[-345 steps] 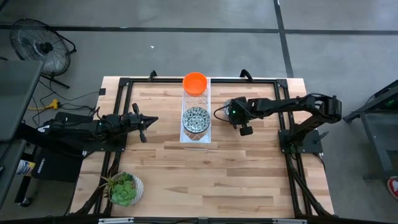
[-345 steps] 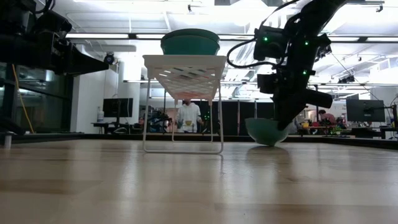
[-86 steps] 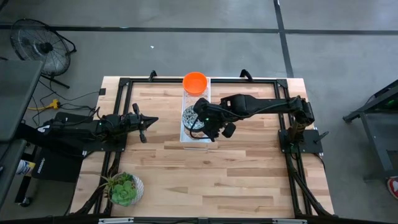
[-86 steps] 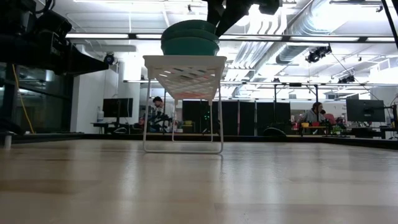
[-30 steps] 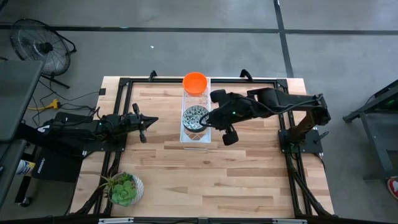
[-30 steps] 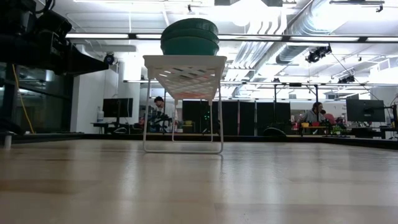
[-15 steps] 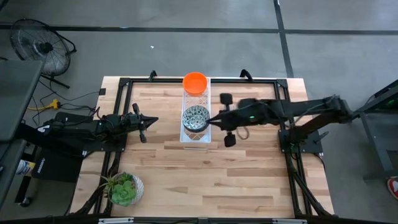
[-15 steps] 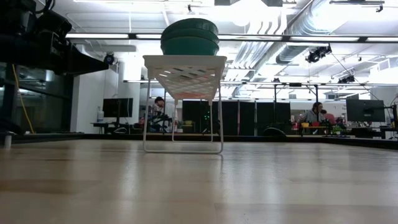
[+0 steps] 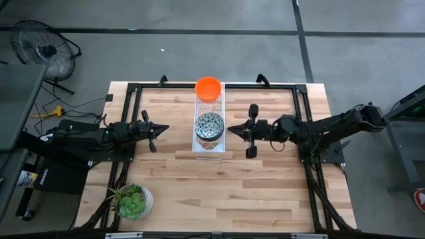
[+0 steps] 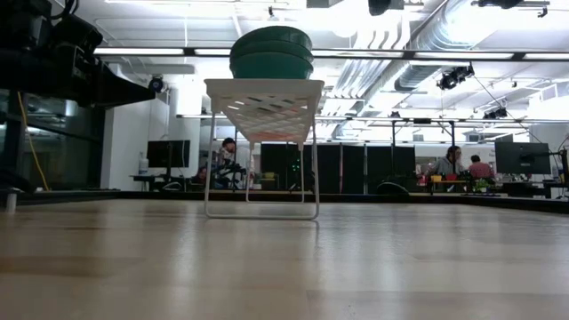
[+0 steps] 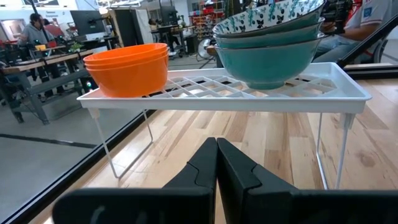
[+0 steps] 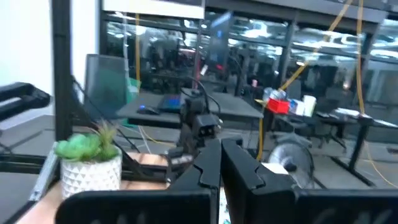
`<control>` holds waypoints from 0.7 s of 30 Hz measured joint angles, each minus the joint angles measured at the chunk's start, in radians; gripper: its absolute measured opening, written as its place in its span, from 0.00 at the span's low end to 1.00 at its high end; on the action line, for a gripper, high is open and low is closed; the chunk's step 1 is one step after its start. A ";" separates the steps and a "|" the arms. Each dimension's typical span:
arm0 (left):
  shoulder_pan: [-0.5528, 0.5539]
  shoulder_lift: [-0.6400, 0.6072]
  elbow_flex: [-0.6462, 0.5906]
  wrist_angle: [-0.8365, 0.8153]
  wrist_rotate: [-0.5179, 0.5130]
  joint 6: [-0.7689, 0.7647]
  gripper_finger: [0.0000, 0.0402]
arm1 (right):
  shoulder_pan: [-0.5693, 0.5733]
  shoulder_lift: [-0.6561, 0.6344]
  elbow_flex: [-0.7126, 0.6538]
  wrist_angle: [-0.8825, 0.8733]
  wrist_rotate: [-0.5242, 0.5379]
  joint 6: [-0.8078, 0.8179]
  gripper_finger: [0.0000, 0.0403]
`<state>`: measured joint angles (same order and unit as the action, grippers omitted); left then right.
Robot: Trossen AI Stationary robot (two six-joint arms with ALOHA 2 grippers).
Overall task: Pick & Place Mini bowls
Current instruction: Stack the blue white pattern bowl on top of the other blue white pattern bowls on the shelf
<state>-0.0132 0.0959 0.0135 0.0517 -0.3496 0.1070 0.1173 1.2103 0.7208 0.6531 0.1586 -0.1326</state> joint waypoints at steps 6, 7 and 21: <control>0.000 0.000 0.000 0.000 0.000 0.000 0.00 | -0.036 0.028 -0.019 -0.007 0.004 0.056 0.00; 0.000 0.000 0.000 0.000 0.000 0.000 0.00 | -0.044 0.042 -0.019 -0.003 -0.004 0.067 0.00; 0.000 0.000 0.000 0.000 0.000 0.000 0.00 | -0.084 0.238 0.006 0.085 -0.027 0.133 0.00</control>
<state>-0.0132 0.0960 0.0135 0.0516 -0.3500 0.1070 0.0329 1.4481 0.7265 0.7385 0.1319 0.0002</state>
